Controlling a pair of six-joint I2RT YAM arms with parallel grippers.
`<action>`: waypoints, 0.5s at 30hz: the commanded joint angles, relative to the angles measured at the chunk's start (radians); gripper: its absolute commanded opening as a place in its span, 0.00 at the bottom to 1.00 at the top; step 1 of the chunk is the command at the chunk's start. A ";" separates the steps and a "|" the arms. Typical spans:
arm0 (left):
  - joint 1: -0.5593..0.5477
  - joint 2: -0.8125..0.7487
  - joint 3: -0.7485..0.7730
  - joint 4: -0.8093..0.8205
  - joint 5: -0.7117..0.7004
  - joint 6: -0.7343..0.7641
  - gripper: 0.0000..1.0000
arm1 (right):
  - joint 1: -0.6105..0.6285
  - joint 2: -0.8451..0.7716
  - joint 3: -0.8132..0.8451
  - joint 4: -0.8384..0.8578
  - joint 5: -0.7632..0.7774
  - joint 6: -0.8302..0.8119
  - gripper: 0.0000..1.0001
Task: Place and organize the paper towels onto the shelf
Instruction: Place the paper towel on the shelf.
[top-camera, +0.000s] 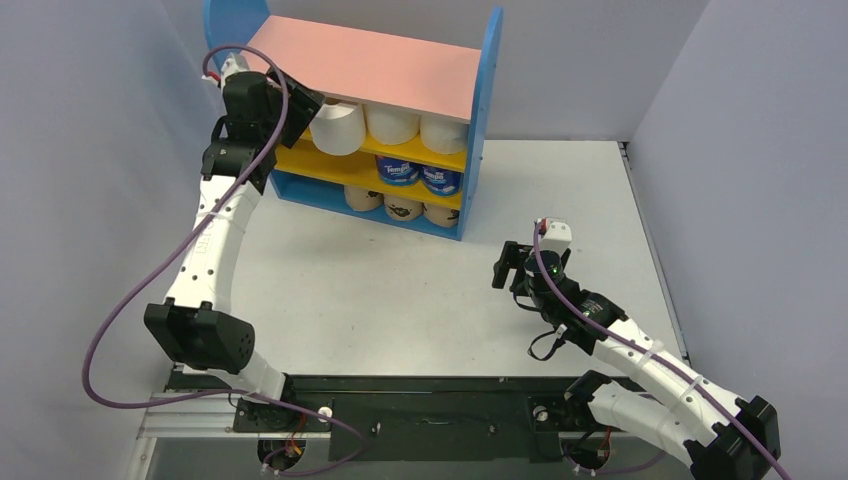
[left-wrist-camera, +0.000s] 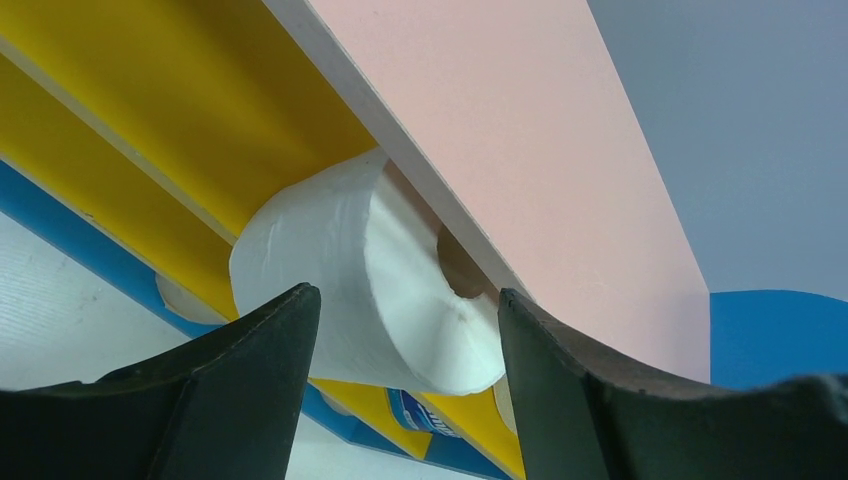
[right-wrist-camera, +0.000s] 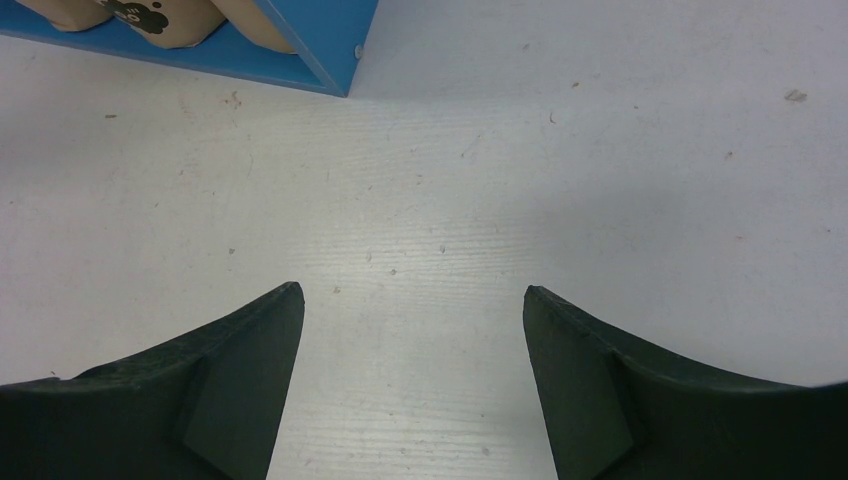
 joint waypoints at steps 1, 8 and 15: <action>-0.002 -0.072 -0.019 0.057 0.004 0.028 0.65 | -0.009 -0.018 0.025 0.011 0.007 -0.002 0.76; 0.001 -0.167 -0.137 0.101 -0.010 0.092 0.79 | -0.008 -0.034 0.020 0.001 0.013 -0.004 0.76; 0.000 -0.404 -0.526 0.419 -0.009 0.226 0.79 | -0.008 -0.040 0.007 0.001 0.016 -0.004 0.76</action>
